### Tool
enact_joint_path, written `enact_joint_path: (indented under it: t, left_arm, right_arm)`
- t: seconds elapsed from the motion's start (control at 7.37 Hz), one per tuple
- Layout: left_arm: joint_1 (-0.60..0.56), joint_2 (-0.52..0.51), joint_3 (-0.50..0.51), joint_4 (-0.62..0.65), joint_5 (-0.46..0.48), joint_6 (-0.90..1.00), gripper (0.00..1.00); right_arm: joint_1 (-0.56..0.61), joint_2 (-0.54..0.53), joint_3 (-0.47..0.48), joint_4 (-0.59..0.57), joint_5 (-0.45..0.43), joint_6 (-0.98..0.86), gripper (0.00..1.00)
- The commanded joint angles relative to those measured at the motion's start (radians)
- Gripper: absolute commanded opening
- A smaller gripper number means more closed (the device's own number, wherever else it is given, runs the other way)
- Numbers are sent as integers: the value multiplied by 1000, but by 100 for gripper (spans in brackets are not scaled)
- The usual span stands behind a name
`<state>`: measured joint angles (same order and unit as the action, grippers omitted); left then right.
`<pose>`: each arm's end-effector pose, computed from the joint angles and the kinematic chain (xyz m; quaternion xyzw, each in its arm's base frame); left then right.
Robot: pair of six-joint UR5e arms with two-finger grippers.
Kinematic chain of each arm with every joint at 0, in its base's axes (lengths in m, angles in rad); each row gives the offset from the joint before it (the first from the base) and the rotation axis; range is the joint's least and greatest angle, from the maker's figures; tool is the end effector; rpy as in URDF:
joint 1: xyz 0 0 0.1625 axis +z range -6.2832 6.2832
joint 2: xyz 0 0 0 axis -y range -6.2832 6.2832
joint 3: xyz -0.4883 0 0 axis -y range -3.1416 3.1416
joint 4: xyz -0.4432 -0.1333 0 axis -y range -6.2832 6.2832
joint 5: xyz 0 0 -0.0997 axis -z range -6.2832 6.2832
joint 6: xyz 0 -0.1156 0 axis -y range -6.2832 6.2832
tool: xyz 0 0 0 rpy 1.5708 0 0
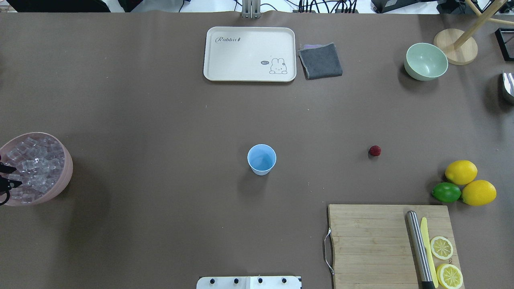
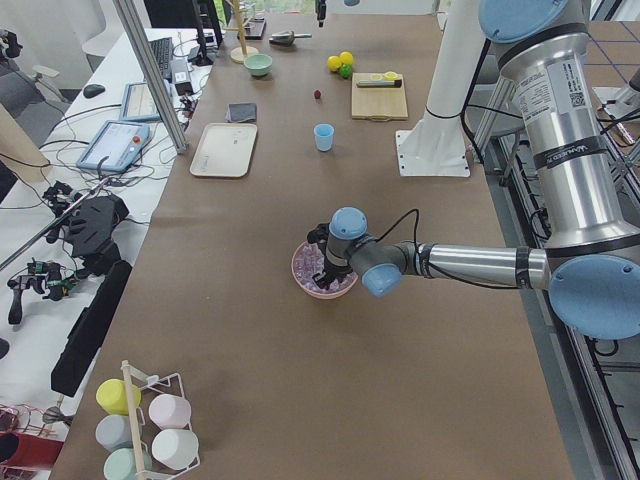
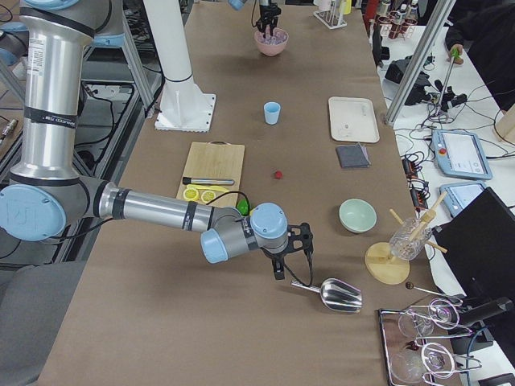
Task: Put ice and strawberries in cup
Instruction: 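Lower the left gripper into the pink bowl and grasp an ice cube, then carry the ice cube with the left gripper over the light-blue cup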
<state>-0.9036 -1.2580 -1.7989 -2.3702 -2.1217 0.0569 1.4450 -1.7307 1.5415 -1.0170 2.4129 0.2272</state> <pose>0.2096 -0.3838 0.6736 0.2445 0.3442 0.4083 0.8094 -0.0133 -0.4803 0.7643 0.0923 -0.4248 -0.0285 0.9001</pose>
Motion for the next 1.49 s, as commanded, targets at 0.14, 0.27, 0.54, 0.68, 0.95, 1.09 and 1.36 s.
enact_joint_path:
  t: [0.14,0.27,0.54,0.68,0.95,1.09,1.36]
  left_arm:
    - [0,11,-5,6,-18,-3,0]
    - [-17,9,-14,9,-61,-5,0]
    - [-47,0,-78,63,-153,-40,0]
    - [-84,-29,-104,100,-179,-92,0]
    - [-84,-157,-111,115,-213,-387,0]
    - [-77,-216,-111,118,-213,-507,0]
    - [-25,-378,-129,222,-207,-769,0]
  right_arm:
    - [0,-3,2,0,20,1,100]
    - [0,-3,6,0,20,1,100]
    - [0,-3,9,0,21,9,100]
    - [0,-3,9,0,21,9,100]
    - [-2,-1,11,0,21,9,100]
    - [-2,0,12,0,21,9,100]
    - [-2,5,12,0,18,8,100]
